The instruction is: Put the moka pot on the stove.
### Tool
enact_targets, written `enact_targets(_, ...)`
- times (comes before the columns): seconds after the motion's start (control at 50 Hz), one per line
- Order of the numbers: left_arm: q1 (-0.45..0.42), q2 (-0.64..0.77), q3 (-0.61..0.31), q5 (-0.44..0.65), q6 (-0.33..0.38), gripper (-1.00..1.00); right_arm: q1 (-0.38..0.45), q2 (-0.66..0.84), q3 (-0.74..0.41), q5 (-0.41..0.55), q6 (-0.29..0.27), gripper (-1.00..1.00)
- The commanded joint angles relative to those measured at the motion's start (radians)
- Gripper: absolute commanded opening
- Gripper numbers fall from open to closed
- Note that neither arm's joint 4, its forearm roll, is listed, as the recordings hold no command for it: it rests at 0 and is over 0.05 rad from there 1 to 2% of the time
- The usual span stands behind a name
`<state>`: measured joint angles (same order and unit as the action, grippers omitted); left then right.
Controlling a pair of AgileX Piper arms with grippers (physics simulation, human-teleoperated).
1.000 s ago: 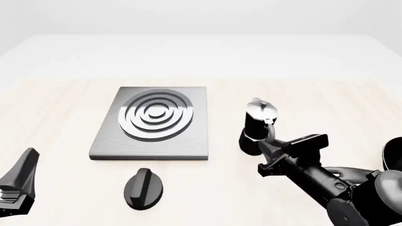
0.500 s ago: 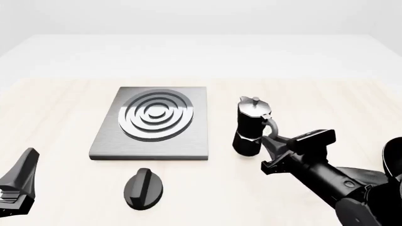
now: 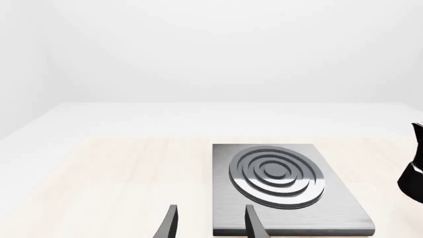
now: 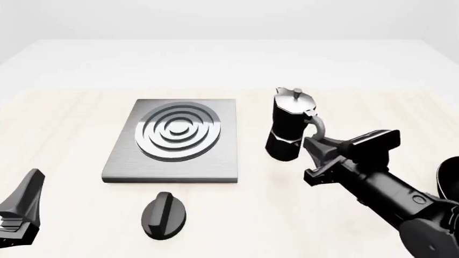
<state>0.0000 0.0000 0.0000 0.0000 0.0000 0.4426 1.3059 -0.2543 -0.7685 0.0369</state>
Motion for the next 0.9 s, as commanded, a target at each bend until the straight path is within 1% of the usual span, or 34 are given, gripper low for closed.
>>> enact_targets(0.02,0.0,0.0,0.0,0.0,0.0,1.0,0.002,-0.051,-0.056,0.053,-0.004,-1.0)
enact_targets(0.24,0.0,0.0,0.0,0.0,0.0,1.0,0.021,-0.085,-0.142,0.135,-0.013,-1.0)
enact_targets(0.34,0.0,0.0,0.0,0.0,0.0,1.0,0.028,-0.087,-0.179,0.155,-0.017,-1.0)
enact_targets(0.5,0.0,0.0,0.0,0.0,0.0,1.0,0.049,-0.046,-0.228,0.149,-0.013,-1.0)
enact_targets(0.78,0.0,0.0,0.0,0.0,0.0,1.0,0.081,0.079,-0.349,0.142,-0.016,-1.0)
enact_targets(0.9,0.0,0.0,0.0,0.0,0.0,1.0,0.097,0.12,-0.381,0.136,-0.017,-1.0)
